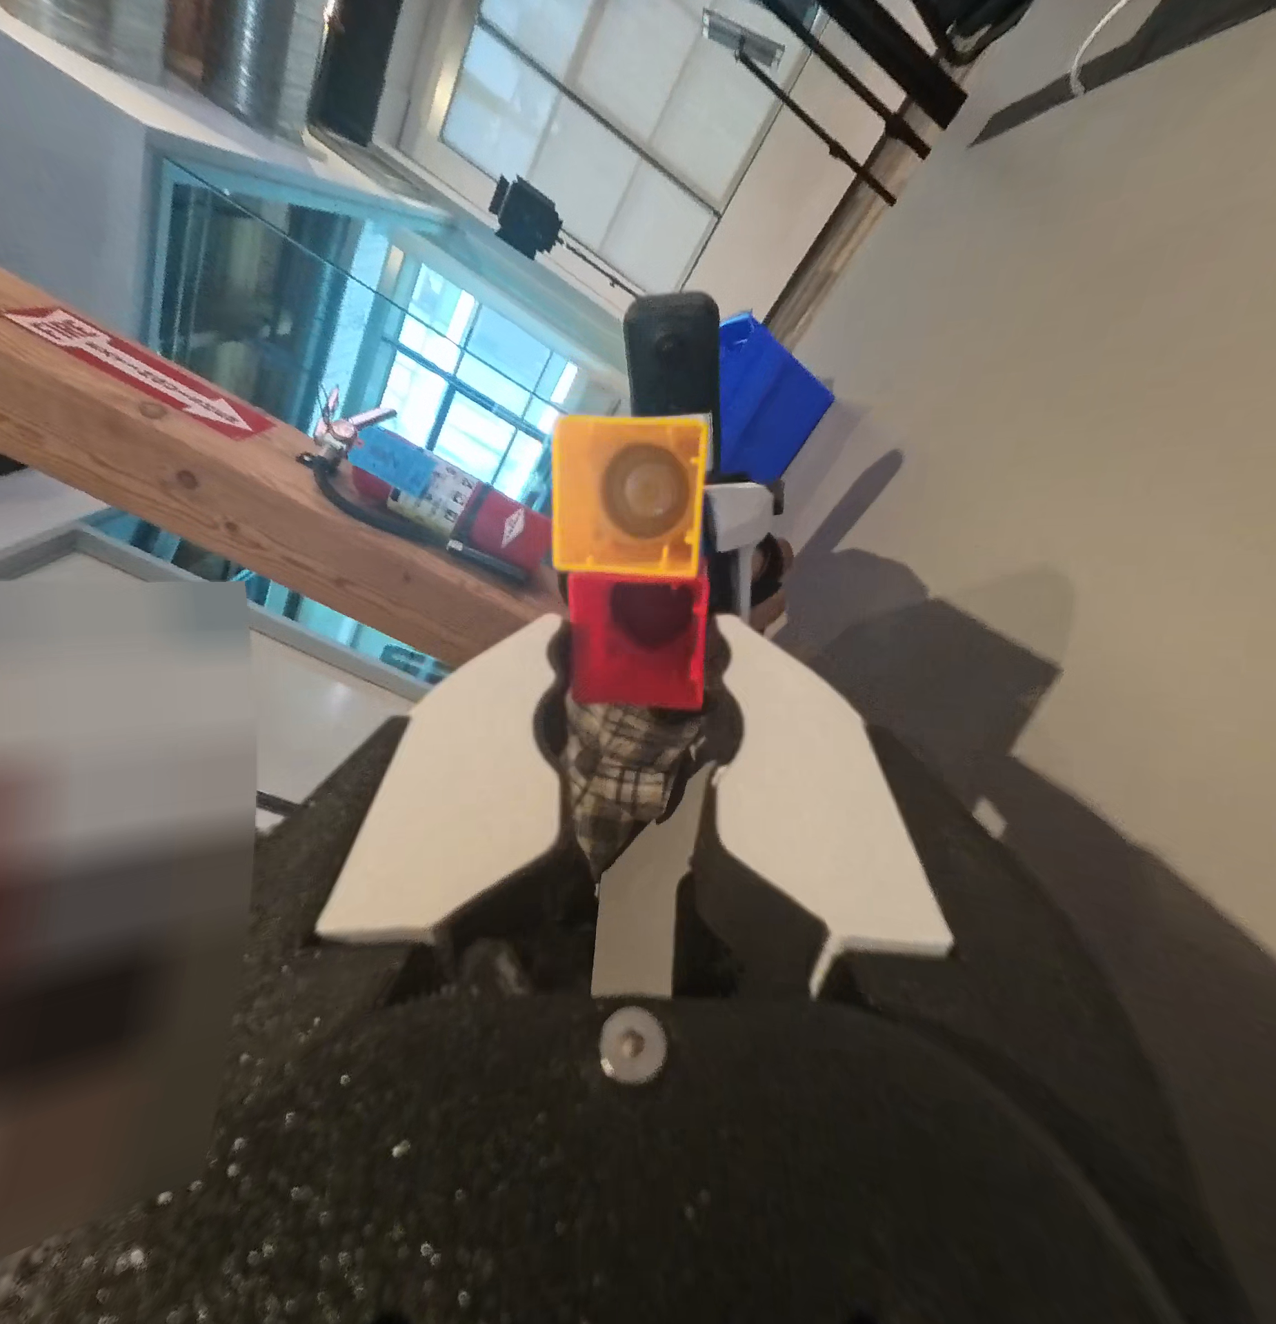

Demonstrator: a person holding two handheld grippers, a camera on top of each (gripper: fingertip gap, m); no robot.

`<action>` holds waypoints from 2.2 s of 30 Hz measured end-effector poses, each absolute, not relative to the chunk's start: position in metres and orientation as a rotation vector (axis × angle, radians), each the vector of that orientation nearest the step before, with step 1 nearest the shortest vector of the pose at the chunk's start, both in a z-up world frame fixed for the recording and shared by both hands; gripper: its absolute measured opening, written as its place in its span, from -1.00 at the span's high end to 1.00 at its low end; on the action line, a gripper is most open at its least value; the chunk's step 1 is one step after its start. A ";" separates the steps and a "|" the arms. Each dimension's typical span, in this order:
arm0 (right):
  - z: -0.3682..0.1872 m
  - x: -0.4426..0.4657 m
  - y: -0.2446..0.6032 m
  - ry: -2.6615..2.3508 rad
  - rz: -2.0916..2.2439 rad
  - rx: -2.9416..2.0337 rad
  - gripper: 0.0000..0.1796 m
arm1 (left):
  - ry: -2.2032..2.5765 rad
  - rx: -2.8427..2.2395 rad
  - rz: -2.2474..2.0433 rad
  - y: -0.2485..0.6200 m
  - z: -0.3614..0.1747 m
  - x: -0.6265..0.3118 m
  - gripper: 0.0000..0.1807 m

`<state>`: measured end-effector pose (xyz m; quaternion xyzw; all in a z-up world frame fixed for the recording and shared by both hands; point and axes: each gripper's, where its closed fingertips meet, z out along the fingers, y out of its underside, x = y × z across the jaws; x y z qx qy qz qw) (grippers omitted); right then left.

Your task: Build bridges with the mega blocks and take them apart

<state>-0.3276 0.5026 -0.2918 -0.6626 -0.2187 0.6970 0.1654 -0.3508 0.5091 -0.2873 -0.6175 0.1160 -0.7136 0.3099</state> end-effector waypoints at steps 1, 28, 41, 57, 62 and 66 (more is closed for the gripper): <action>-0.291 -0.328 0.504 -0.620 1.980 -1.897 0.62 | 0.303 -1.631 -1.887 0.509 -0.287 -0.351 0.60; -0.272 -0.326 0.513 -0.721 1.994 -1.865 0.59 | 0.436 -1.674 -1.913 0.494 -0.289 -0.336 0.60; -0.275 -0.326 0.505 -0.846 1.938 -1.849 0.61 | 0.542 -1.737 -1.919 0.485 -0.293 -0.332 0.61; -0.254 -0.281 0.499 -1.453 1.259 -1.563 0.38 | 0.901 -1.878 -1.369 0.476 -0.306 -0.330 0.60; -0.263 -0.292 0.485 -1.758 1.155 -1.630 0.32 | 1.050 -1.899 -1.156 0.470 -0.313 -0.327 0.60; -0.290 -0.306 0.474 -1.966 1.064 -1.715 0.30 | 1.135 -1.914 -1.078 0.463 -0.321 -0.322 0.60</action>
